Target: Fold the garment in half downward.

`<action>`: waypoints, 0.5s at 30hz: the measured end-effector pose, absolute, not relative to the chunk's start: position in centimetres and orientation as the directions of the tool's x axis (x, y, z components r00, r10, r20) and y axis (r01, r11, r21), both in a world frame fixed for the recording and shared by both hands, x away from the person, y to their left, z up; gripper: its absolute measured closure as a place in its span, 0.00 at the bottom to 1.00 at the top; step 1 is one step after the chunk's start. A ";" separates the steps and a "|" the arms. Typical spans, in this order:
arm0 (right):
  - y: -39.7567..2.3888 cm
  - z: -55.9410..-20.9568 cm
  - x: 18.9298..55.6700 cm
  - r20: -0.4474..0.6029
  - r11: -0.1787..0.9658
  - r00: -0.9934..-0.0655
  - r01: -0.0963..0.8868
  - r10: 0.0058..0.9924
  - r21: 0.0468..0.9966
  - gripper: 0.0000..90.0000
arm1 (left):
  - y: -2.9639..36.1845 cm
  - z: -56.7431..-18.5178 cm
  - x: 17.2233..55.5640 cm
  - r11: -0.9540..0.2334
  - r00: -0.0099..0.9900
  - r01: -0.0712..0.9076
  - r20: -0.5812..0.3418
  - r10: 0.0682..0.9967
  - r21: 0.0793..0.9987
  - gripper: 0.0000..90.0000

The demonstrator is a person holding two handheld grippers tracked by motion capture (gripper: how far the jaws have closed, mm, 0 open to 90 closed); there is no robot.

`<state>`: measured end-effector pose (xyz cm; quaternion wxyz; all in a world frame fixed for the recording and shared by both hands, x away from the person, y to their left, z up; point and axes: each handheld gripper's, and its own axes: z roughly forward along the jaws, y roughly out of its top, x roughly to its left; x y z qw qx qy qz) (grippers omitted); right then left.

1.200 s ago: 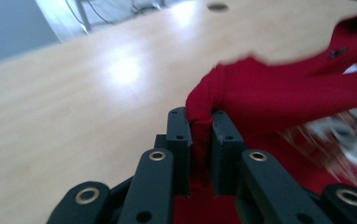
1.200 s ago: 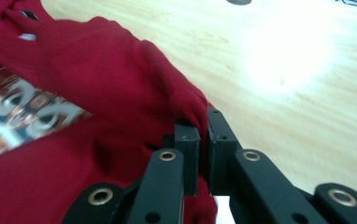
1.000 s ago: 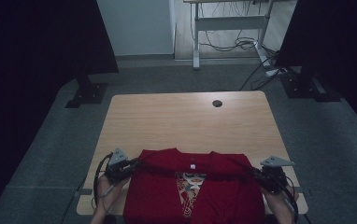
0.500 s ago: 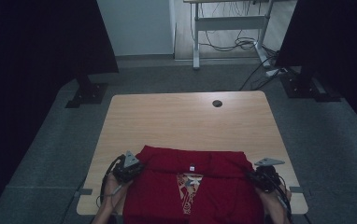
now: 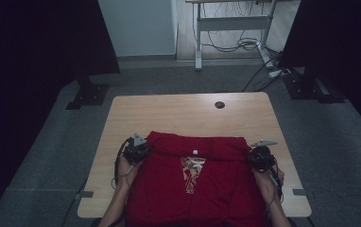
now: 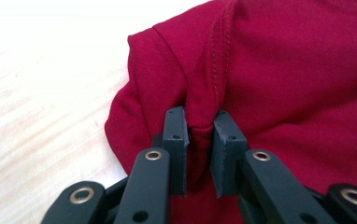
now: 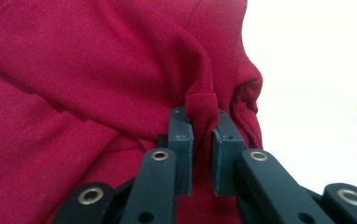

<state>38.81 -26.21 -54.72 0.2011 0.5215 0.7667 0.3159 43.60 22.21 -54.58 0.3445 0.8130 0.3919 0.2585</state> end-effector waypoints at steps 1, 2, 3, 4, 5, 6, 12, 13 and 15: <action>-26.2 -54.6 39.1 0.002 0.271 -0.380 0.664 0.925 0.697 0.92 | 22.2 -54.6 43.6 -0.456 0.559 0.459 0.150 0.815 0.763 0.90; -26.2 -54.6 39.1 0.002 0.271 -0.380 0.664 0.925 0.697 0.93 | 22.2 -54.6 43.6 -0.456 0.559 0.459 0.150 0.815 0.763 0.90; -26.2 -54.6 39.1 0.002 0.271 -0.380 0.664 0.925 0.697 0.93 | 23.0 -53.1 42.7 -0.438 0.543 0.398 0.179 0.821 0.806 0.90; -26.6 -52.8 38.0 -0.025 0.275 -0.390 0.602 0.921 0.749 0.95 | 23.4 -51.7 41.7 -0.421 0.550 0.352 0.179 0.816 0.836 0.91; -26.7 -52.2 37.5 -0.036 0.281 -0.394 0.587 0.918 0.759 0.95 | 23.6 -51.0 41.0 -0.421 0.554 0.331 0.188 0.811 0.844 0.91; -26.7 -52.2 37.5 -0.036 0.281 -0.394 0.587 0.918 0.759 0.95 | 23.6 -51.0 41.0 -0.421 0.554 0.331 0.188 0.811 0.844 0.91; -27.6 -48.3 32.1 -0.054 0.285 -0.421 0.507 0.905 0.813 0.95 | 24.3 -48.7 36.4 -0.417 0.590 0.256 0.200 0.782 0.872 0.91; -27.7 -48.3 31.4 -0.050 0.289 -0.428 0.513 0.902 0.808 0.95 | 24.4 -48.8 35.7 -0.417 0.601 0.259 0.193 0.775 0.871 0.91; -27.7 -48.3 31.4 -0.050 0.289 -0.428 0.513 0.902 0.808 0.95 | 24.4 -49.2 35.1 -0.419 0.613 0.267 0.182 0.769 0.868 0.91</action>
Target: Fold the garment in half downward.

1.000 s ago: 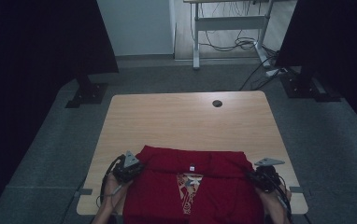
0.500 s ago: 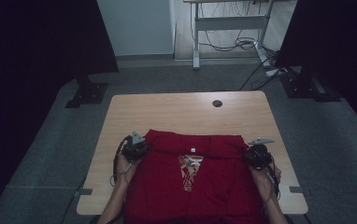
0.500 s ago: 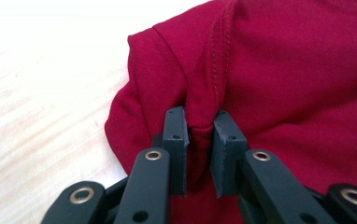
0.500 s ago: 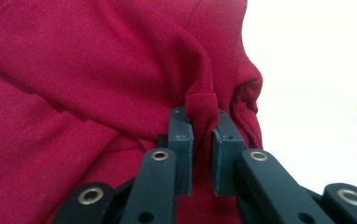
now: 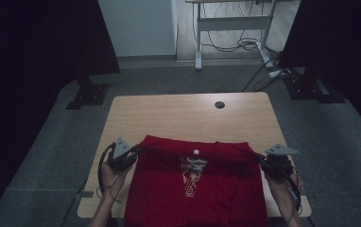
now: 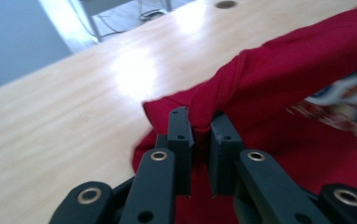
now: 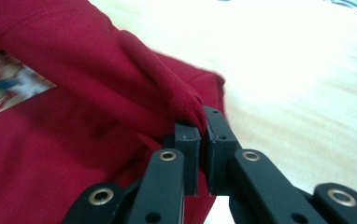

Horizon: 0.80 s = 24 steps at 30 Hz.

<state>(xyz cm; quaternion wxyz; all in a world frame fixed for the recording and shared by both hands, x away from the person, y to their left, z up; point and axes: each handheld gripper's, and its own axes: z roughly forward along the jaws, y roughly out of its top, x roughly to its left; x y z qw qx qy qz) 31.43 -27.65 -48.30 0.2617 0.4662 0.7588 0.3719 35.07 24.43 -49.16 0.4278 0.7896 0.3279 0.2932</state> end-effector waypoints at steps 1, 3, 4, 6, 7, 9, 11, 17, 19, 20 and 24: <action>-27.7 -48.5 30.8 -0.040 0.291 -0.438 0.525 0.898 0.800 0.95 | 24.4 -49.2 35.1 -0.419 0.613 0.267 0.182 0.769 0.868 0.91; -27.7 -48.5 30.8 -0.040 0.291 -0.438 0.525 0.898 0.800 0.95 | 24.5 -50.8 33.6 -0.444 0.648 0.306 0.158 0.745 0.842 0.90; -28.0 -50.2 29.5 0.012 0.288 -0.461 0.574 0.887 0.766 0.95 | 24.4 -52.9 32.8 -0.505 0.677 0.350 0.159 0.719 0.789 0.90; -28.1 -52.3 28.8 0.063 0.291 -0.477 0.631 0.877 0.720 0.95 | 24.4 -52.9 32.8 -0.505 0.677 0.350 0.159 0.719 0.789 0.90; -28.1 -52.3 28.8 0.063 0.291 -0.477 0.631 0.877 0.720 0.94 | 24.2 -54.4 32.7 -0.554 0.689 0.379 0.173 0.704 0.741 0.90; -28.2 -54.5 29.0 0.094 0.302 -0.479 0.681 0.873 0.667 0.94 | 24.2 -55.1 33.0 -0.553 0.690 0.394 0.161 0.706 0.734 0.89; -28.1 -54.9 29.2 0.098 0.302 -0.477 0.688 0.874 0.660 0.94 | 24.2 -55.2 33.1 -0.535 0.685 0.398 0.146 0.714 0.745 0.88; -27.8 -55.0 30.4 0.078 0.300 -0.467 0.678 0.881 0.670 0.94 | 24.2 -55.2 34.5 -0.508 0.671 0.413 0.125 0.731 0.756 0.88; -27.7 -55.0 30.8 0.072 0.300 -0.463 0.678 0.884 0.671 0.94 | 24.1 -55.2 35.7 -0.498 0.659 0.420 0.121 0.742 0.758 0.88; -27.4 -54.9 32.1 0.052 0.302 -0.451 0.674 0.891 0.675 0.94 | 23.9 -55.2 36.3 -0.495 0.652 0.422 0.126 0.748 0.760 0.88; -27.0 -54.8 33.9 0.027 0.300 -0.430 0.673 0.903 0.677 0.93 | 23.0 -55.1 39.3 -0.497 0.608 0.428 0.166 0.777 0.755 0.87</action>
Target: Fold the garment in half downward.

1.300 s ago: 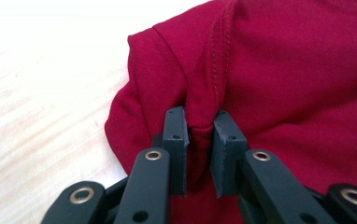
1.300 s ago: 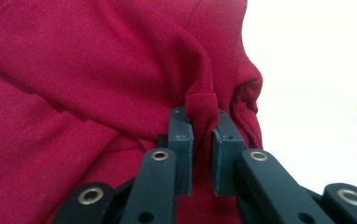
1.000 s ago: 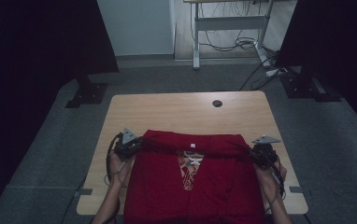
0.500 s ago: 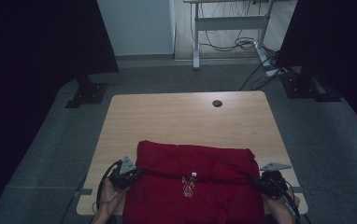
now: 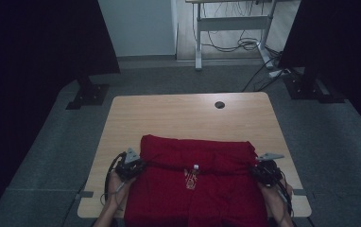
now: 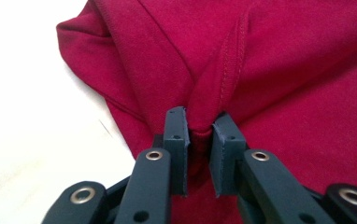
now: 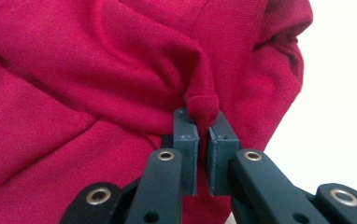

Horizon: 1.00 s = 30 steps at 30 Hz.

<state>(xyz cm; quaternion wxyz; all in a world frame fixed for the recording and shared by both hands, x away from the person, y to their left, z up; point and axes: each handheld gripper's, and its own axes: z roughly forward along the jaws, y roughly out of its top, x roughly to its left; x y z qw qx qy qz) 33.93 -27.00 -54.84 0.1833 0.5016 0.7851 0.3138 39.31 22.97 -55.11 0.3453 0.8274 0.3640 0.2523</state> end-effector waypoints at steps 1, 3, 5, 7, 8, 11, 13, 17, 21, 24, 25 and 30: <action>-26.7 -54.7 36.1 0.005 0.292 -0.400 0.678 0.916 0.674 0.93 | 22.8 -55.1 40.1 -0.495 0.597 0.429 0.174 0.783 0.755 0.87; -26.6 -54.7 36.9 0.001 0.289 -0.392 0.679 0.920 0.675 0.93 | 22.8 -55.1 40.1 -0.495 0.597 0.429 0.174 0.783 0.755 0.88; -26.5 -54.5 38.9 0.005 0.267 -0.364 0.692 0.931 0.670 0.93 | 22.2 -55.1 42.7 -0.457 0.546 0.453 0.167 0.821 0.765 0.88; -26.4 -54.4 39.3 0.004 0.265 -0.359 0.696 0.933 0.667 0.93 | 22.2 -55.1 42.7 -0.457 0.546 0.453 0.167 0.821 0.765 0.88; -26.4 -54.4 39.3 0.004 0.265 -0.359 0.696 0.933 0.667 0.93 | 22.0 -54.9 43.5 -0.455 0.536 0.470 0.166 0.828 0.756 0.88; -26.3 -53.2 39.4 -0.065 0.289 -0.346 0.650 0.936 0.703 0.95 | 22.6 -52.7 42.9 -0.409 0.516 0.420 0.157 0.842 0.810 0.91; -26.5 -52.5 38.9 -0.068 0.284 -0.345 0.628 0.936 0.724 0.95 | 22.6 -52.7 42.9 -0.409 0.516 0.420 0.157 0.842 0.810 0.91; -26.8 -49.5 36.2 -0.107 0.291 -0.347 0.540 0.932 0.790 0.95 | 23.7 -48.5 39.5 -0.337 0.547 0.291 0.133 0.827 0.895 0.91; -27.5 -47.7 32.5 -0.104 0.285 -0.367 0.487 0.925 0.826 0.95 | 24.5 -47.2 36.0 -0.351 0.588 0.247 0.148 0.795 0.903 0.91; -27.6 -47.7 31.7 -0.095 0.285 -0.377 0.488 0.921 0.825 0.95 | 25.2 -48.9 33.9 -0.397 0.625 0.286 0.145 0.767 0.872 0.91; -27.9 -49.4 29.4 -0.025 0.270 -0.423 0.530 0.906 0.804 0.95 | 25.4 -49.7 33.6 -0.403 0.634 0.311 0.128 0.763 0.861 0.90; -27.7 -53.8 28.4 0.078 0.281 -0.471 0.643 0.879 0.712 0.95 | 25.7 -54.2 33.2 -0.482 0.668 0.430 0.090 0.738 0.764 0.90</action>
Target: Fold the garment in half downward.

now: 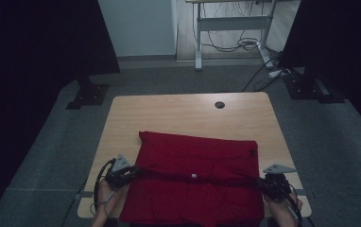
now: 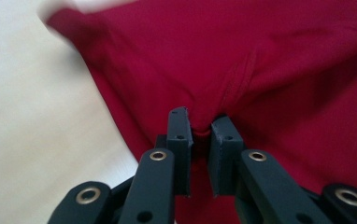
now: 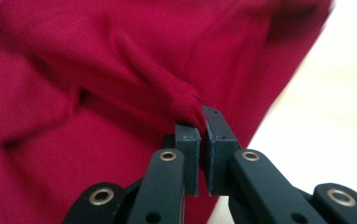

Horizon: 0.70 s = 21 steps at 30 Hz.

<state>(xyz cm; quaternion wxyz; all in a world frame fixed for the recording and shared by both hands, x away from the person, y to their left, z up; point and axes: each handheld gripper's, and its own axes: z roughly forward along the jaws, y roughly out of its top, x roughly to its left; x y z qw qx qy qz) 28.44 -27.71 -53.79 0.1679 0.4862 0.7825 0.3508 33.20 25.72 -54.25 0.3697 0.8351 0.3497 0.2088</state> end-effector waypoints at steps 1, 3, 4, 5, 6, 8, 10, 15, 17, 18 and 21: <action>-27.7 -53.8 28.4 0.078 0.281 -0.471 0.643 0.879 0.712 0.95 | 25.7 -54.2 33.2 -0.482 0.668 0.430 0.090 0.738 0.764 0.89; -27.7 -54.5 28.6 0.089 0.283 -0.470 0.660 0.878 0.696 0.95 | 25.7 -54.2 33.2 -0.482 0.668 0.430 0.090 0.738 0.764 0.89; -27.7 -54.5 28.6 0.089 0.283 -0.470 0.660 0.878 0.696 0.95 | 25.5 -55.0 33.7 -0.496 0.670 0.442 0.092 0.737 0.747 0.89; -27.9 -55.3 29.4 0.125 0.258 -0.459 0.680 0.880 0.687 0.95 | 25.1 -54.9 34.2 -0.521 0.669 0.435 0.123 0.733 0.734 0.89; -27.7 -55.1 30.1 0.094 0.274 -0.453 0.678 0.886 0.682 0.95 | 24.9 -55.0 34.4 -0.529 0.667 0.429 0.139 0.732 0.732 0.88; -27.5 -55.1 30.5 0.084 0.277 -0.449 0.676 0.889 0.683 0.95 | 24.7 -55.1 34.9 -0.528 0.658 0.425 0.149 0.738 0.736 0.87; -27.4 -55.1 31.1 0.068 0.282 -0.444 0.673 0.893 0.683 0.95 | 24.7 -55.1 34.9 -0.528 0.658 0.425 0.149 0.738 0.736 0.87; -26.5 -54.6 36.7 0.000 0.287 -0.385 0.687 0.923 0.667 0.95 | 23.3 -55.0 40.0 -0.473 0.581 0.469 0.142 0.801 0.746 0.87; -26.4 -54.5 37.5 -0.005 0.285 -0.377 0.691 0.926 0.665 0.95 | 23.3 -55.0 40.0 -0.473 0.581 0.469 0.142 0.801 0.746 0.87; -26.4 -54.5 37.5 -0.005 0.285 -0.377 0.691 0.926 0.665 0.95 | 23.3 -55.0 40.0 -0.473 0.581 0.469 0.142 0.801 0.746 0.87; -26.1 -54.2 39.2 -0.020 0.286 -0.359 0.706 0.933 0.648 0.95 | 23.0 -54.9 41.7 -0.434 0.550 0.494 0.116 0.827 0.754 0.87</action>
